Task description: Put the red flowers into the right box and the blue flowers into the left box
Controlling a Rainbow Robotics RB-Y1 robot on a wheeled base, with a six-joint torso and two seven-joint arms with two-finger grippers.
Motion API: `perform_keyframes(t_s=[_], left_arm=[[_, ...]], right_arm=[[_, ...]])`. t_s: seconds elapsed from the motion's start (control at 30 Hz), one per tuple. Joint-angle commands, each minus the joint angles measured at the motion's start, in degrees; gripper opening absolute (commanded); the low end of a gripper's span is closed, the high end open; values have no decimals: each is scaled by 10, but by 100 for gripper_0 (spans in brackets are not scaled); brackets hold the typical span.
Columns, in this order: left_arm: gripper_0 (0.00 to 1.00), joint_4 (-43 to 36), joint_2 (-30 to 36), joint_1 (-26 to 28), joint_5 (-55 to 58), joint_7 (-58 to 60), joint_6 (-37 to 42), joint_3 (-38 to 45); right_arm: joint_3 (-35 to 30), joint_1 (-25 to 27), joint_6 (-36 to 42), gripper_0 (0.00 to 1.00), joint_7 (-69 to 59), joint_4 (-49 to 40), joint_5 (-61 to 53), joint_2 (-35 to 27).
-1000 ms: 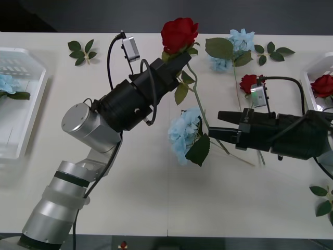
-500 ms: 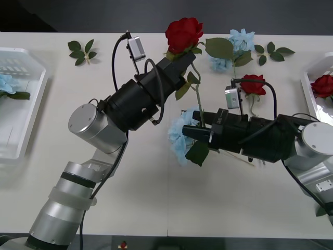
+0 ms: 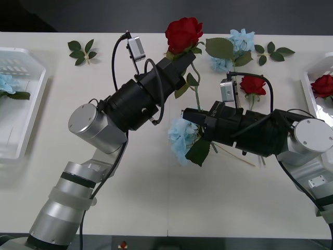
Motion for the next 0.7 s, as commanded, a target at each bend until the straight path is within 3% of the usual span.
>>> perform_keyframes(t_s=[0.03, 0.07, 0.1, 0.4, 0.5, 0.7], left_arm=[[44, -21, 9, -11, -4, -1, -9, -7], [79, -21, 14, -10, -4, -1, -10, -6], [99, -21, 19, -9, -4, -1, -10, -6], [100, -22, 94, 5, 0, 3, -5, -8], [100, -23, 146, 17, 0, 0, 13, -9], [100, -23, 262, 31, 22, -1, 85, -10]], right_arm=[[8, -11, -3, 0, 17, -15, -1, -2], [7, -11, -3, 0, 17, -15, -1, -3], [7, -11, -4, 0, 17, -14, -1, -4], [7, -18, -10, 0, 11, -15, -1, -34], [9, -26, -17, 0, -6, -13, -1, -82], [16, -43, -27, 0, -109, -1, -2, -239]])
